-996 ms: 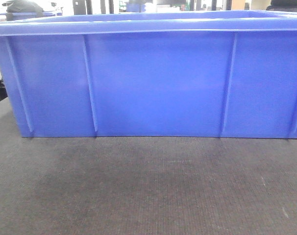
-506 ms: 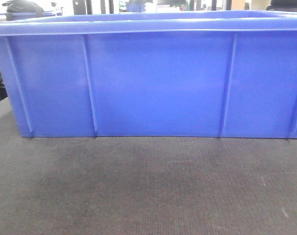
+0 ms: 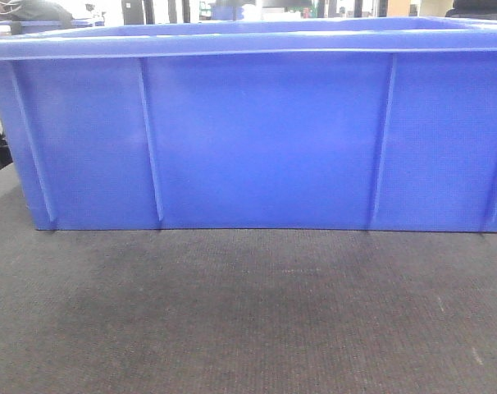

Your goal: Move blue bin to conveyor side

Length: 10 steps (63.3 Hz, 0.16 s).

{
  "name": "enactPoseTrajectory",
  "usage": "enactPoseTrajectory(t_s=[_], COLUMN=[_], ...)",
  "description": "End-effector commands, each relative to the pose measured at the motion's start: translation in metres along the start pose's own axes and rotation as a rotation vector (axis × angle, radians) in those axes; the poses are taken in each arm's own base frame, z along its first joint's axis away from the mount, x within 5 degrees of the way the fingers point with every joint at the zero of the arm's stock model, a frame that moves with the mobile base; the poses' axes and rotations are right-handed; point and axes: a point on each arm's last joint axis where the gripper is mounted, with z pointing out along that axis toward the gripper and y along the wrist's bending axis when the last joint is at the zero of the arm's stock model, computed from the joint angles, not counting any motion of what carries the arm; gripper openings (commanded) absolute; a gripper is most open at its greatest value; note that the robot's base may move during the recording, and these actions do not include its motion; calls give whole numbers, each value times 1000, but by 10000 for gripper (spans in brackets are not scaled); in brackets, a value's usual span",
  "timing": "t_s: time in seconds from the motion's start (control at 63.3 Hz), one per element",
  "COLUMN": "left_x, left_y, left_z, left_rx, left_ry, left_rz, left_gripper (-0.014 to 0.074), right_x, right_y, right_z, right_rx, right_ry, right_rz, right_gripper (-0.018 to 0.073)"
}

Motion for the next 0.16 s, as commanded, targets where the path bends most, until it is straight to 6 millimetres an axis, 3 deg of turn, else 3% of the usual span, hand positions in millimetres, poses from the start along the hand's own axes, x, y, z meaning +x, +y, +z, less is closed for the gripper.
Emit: enactPoseTrajectory(t_s=[0.0, 0.142], left_x=[-3, -3], left_y=[0, 0], left_z=[0, 0], left_rx=[-5, -5], left_ry=[-25, -25], left_rz=[4, 4], left_gripper=[-9, -9], right_x=[-2, -2], right_y=[0, 0], right_z=[0, 0], right_rx=[-1, -1], right_ry=[-27, -27], right_rz=[-14, -14], right_gripper=[-88, -88])
